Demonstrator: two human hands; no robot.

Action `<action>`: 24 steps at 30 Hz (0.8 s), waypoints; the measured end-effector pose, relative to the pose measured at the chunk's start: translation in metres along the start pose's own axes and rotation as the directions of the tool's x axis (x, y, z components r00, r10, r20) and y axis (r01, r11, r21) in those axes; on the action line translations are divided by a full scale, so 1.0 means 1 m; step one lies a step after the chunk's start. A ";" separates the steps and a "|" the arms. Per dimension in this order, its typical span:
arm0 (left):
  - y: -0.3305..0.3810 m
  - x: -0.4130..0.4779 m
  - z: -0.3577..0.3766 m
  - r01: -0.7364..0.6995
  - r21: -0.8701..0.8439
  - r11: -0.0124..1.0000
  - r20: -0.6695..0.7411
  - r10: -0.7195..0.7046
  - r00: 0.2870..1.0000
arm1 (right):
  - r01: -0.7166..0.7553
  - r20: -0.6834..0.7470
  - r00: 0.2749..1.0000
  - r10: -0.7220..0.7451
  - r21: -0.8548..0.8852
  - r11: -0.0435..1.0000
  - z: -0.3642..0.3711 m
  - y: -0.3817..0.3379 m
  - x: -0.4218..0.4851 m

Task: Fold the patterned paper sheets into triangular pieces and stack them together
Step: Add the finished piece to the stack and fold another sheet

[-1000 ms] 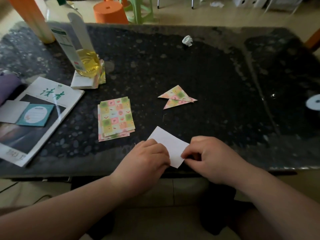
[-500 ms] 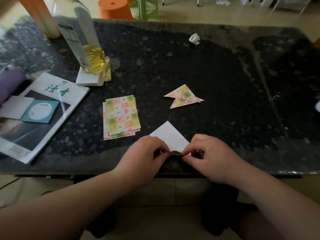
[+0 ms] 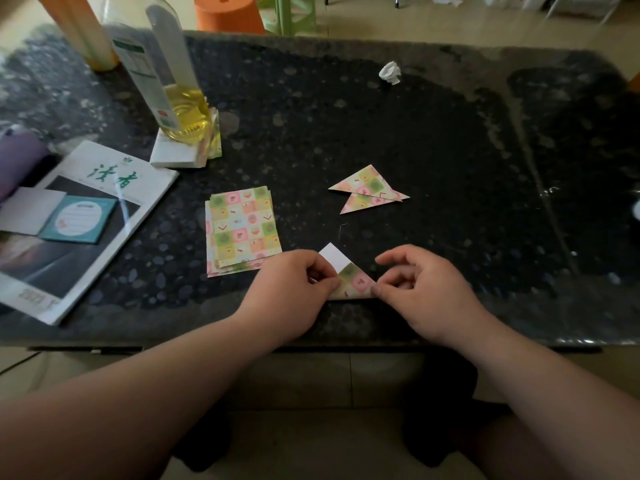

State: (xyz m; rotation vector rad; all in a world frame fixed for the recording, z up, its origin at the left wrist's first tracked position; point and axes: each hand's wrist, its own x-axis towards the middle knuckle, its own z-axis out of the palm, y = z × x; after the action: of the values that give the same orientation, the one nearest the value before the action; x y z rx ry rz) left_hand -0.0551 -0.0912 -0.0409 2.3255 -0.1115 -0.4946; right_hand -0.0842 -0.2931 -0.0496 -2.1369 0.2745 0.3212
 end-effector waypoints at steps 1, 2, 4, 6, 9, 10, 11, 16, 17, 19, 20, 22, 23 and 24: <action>0.001 0.001 0.000 0.005 0.003 1.000 0.001 -0.005 1.000 | -0.007 -0.012 1.000 0.007 0.007 1.000 0.000 -0.001 0.000; 0.001 0.000 0.001 0.011 0.005 1.000 0.000 -0.011 1.000 | -0.014 -0.018 1.000 0.014 0.012 1.000 0.001 -0.002 0.000; 0.003 0.001 0.002 0.014 0.012 1.000 0.000 -0.014 1.000 | -0.030 -0.027 0.999 0.030 0.024 0.999 0.001 -0.003 -0.001; 0.003 0.002 0.003 0.016 0.021 1.000 0.012 -0.016 1.000 | -0.044 -0.026 0.999 0.045 0.022 0.999 0.001 -0.002 0.000; 0.006 0.005 0.003 0.033 0.046 0.998 0.023 -0.034 0.999 | -0.070 -0.008 0.998 0.070 0.008 0.998 0.002 0.000 0.001; 0.008 0.005 0.002 0.042 0.050 0.998 0.022 -0.044 0.999 | -0.076 -0.001 0.997 0.076 0.004 0.997 0.002 0.001 0.002; 0.007 0.005 0.002 0.044 0.058 0.997 0.014 -0.045 0.999 | -0.083 0.001 0.997 0.083 0.002 0.997 0.002 0.000 0.003; 0.009 -0.013 0.007 -0.206 0.435 0.877 0.014 0.222 0.975 | -0.112 -0.031 0.993 0.112 -0.016 0.994 0.003 -0.002 0.008; 0.010 -0.021 0.012 -0.296 0.497 0.816 0.049 0.314 0.948 | -0.116 -0.040 0.993 0.115 -0.024 0.993 0.005 -0.002 0.009; 0.008 -0.038 0.021 -0.401 0.560 0.725 0.173 0.371 0.912 | -0.121 -0.058 0.991 0.119 -0.029 0.992 0.008 -0.002 0.011; 0.004 -0.045 0.027 -0.416 0.594 0.688 0.224 0.355 0.907 | -0.121 -0.067 0.991 0.119 -0.026 0.992 0.009 -0.001 0.011; 0.000 -0.053 0.038 -0.432 0.658 0.617 0.283 0.329 0.901 | -0.121 -0.077 0.990 0.119 -0.022 0.992 0.010 -0.001 0.011; 0.001 -0.055 0.041 -0.445 0.663 0.602 0.326 0.303 0.896 | -0.121 -0.083 0.989 0.119 -0.022 0.992 0.011 -0.002 0.011; 0.003 -0.056 0.043 -0.455 0.666 0.592 0.349 0.291 0.891 | -0.120 -0.089 0.989 0.117 -0.026 0.992 0.012 -0.001 0.011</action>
State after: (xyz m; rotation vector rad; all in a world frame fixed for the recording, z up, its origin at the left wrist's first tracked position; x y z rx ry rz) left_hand -0.1229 -0.1092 -0.0486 2.8965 -1.0805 -0.5272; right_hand -0.0749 -0.2833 -0.0586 -2.1736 0.4508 0.3021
